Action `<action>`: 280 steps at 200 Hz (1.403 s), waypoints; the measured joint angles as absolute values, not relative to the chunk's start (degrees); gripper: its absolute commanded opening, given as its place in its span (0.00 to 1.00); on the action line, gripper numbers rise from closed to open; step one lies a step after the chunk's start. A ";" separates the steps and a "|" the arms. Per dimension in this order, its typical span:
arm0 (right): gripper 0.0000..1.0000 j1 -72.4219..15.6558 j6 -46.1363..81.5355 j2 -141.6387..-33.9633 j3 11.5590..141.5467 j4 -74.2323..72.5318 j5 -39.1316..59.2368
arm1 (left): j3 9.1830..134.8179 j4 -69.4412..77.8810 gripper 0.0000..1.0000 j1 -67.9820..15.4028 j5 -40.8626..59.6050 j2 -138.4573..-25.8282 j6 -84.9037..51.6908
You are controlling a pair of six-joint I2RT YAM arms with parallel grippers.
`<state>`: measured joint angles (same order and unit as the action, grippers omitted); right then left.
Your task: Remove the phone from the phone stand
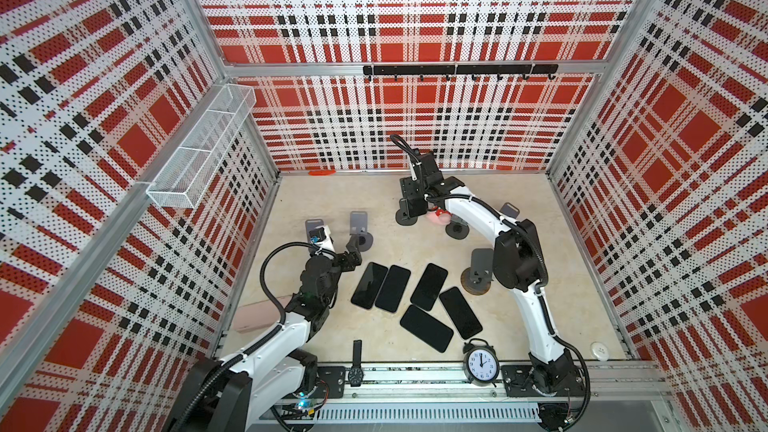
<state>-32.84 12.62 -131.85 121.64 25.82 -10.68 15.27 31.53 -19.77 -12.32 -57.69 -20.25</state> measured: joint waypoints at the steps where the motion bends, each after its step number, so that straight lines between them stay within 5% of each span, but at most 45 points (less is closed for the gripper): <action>1: 0.71 -32.84 12.64 -131.79 121.64 25.85 -10.68 | 15.27 31.53 0.87 -19.77 -12.34 -57.69 -20.25; 202: 0.70 -32.84 16.40 -102.74 94.00 22.92 -1.78 | 14.68 32.93 0.87 -19.75 -14.37 -60.07 -19.22; 280: 0.69 -34.92 12.64 -103.66 90.04 22.28 -0.10 | 14.17 33.23 0.87 -19.75 -14.74 -60.07 -19.22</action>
<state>-34.92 12.64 -103.66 90.04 22.28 -0.10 14.17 33.23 -19.75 -14.74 -60.07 -19.22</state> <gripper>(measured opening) 0.753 0.871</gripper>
